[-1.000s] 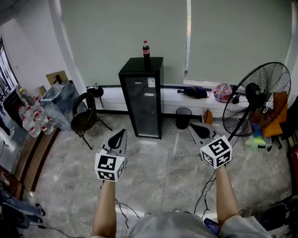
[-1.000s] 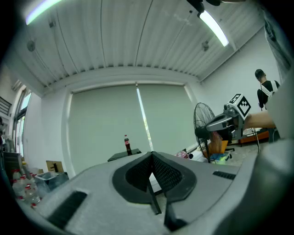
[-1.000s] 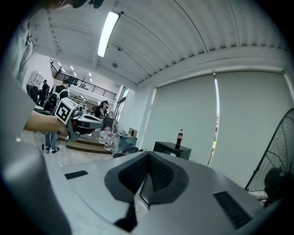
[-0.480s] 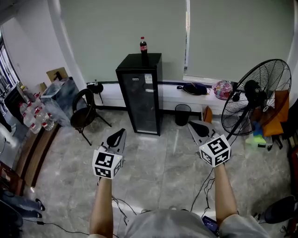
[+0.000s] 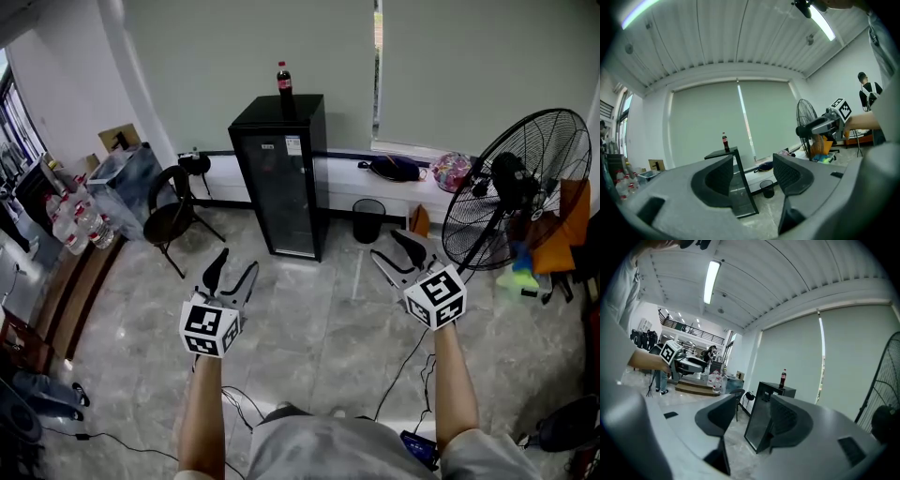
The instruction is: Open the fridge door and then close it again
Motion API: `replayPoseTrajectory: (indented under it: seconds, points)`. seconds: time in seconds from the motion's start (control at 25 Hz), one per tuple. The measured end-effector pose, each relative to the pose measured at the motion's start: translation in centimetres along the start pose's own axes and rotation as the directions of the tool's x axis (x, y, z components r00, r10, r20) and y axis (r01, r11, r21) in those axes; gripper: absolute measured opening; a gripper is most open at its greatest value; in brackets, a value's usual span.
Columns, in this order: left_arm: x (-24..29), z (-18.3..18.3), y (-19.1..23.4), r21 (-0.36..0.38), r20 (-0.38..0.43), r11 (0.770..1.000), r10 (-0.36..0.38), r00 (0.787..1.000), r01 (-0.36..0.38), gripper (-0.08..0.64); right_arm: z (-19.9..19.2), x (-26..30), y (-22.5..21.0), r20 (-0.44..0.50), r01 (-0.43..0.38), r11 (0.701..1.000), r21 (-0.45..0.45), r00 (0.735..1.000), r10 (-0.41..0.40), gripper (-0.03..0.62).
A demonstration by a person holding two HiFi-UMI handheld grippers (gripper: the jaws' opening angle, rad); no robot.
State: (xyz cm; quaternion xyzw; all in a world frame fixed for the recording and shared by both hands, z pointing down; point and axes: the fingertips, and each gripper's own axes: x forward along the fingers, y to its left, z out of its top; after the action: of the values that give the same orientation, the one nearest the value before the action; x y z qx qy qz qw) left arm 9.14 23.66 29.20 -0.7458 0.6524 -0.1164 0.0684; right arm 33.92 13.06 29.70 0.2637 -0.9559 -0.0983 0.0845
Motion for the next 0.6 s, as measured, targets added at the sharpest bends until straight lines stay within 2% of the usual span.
replayPoseTrajectory:
  seconds: [0.36, 0.6]
  points:
    - [-0.2, -1.7, 0.8, -0.023, -0.043, 0.999, 0.026, 0.999, -0.027, 0.236, -1.2, 1.4, -0.2, -0.025, -0.021, 1.0, -0.008, 0.999, 0.02, 0.222]
    - [1.9, -3.6, 3.4, -0.057, -0.044, 0.998, 0.02, 0.999, -0.023, 0.236, -1.6, 4.9, -0.5, -0.053, -0.022, 0.999, -0.023, 0.998, 0.02, 0.222]
